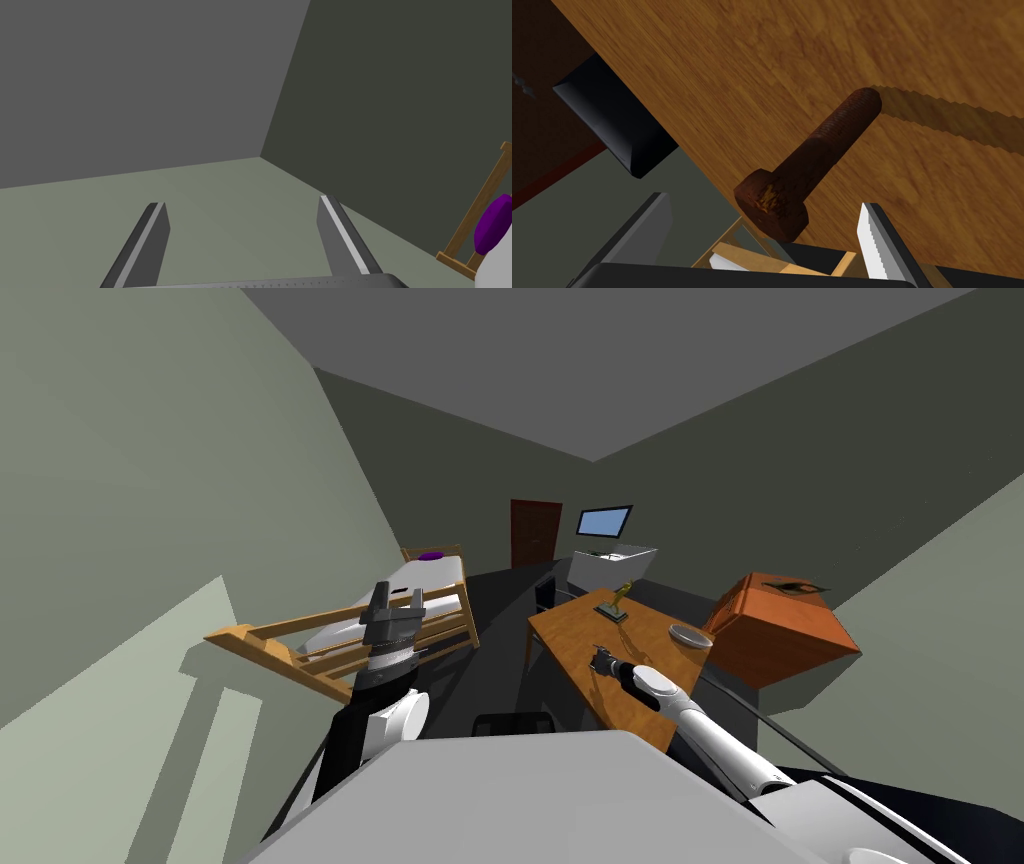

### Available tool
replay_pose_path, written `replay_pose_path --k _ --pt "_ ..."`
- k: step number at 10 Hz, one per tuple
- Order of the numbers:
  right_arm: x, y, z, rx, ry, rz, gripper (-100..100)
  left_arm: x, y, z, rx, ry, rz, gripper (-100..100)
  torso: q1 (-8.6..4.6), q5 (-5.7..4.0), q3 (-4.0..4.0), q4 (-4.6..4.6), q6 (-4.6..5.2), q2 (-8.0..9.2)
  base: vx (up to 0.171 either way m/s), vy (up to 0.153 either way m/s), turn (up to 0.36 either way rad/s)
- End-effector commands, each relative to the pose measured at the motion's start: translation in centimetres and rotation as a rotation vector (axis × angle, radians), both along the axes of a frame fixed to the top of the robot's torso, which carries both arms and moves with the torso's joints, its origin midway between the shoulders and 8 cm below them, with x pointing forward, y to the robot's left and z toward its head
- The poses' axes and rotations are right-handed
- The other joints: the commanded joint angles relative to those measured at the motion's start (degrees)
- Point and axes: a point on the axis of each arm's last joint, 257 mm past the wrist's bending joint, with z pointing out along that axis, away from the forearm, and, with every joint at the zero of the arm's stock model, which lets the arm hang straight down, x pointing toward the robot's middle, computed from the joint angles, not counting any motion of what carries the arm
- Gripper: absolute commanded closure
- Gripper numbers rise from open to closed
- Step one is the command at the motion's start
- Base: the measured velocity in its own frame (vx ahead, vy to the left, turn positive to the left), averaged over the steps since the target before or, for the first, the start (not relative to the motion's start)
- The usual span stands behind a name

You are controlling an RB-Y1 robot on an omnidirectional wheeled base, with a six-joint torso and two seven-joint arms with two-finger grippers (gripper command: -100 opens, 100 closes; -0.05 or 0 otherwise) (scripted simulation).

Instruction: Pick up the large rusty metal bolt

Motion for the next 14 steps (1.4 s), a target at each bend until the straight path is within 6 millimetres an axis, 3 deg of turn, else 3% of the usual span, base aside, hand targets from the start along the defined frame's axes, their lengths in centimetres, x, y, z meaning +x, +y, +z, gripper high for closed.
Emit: replay_pose_path --k 1,13,14 --pt "0.1 0.1 -0.1 0.002 0.001 -0.011 -100 0.0 0.0 0.0 0.000 0.000 0.000 0 0.00 0.00 0.00 0.00 0.00 0.00 -0.019 -0.036 0.043" --pt "1.1 2.5 -0.5 -0.001 -0.021 -0.067 -100 0.0 0.0 0.0 0.000 0.000 0.000 0 -0.07 -0.01 0.01 0.00 0.04 0.01 -0.024 -0.042 0.058" --pt "1.1 2.5 -0.5 0.001 -0.022 -0.071 100 0.0 0.0 0.0 0.000 0.000 0.000 0 0.04 0.01 -0.02 -0.01 0.04 -0.04 0.000 0.000 0.000"
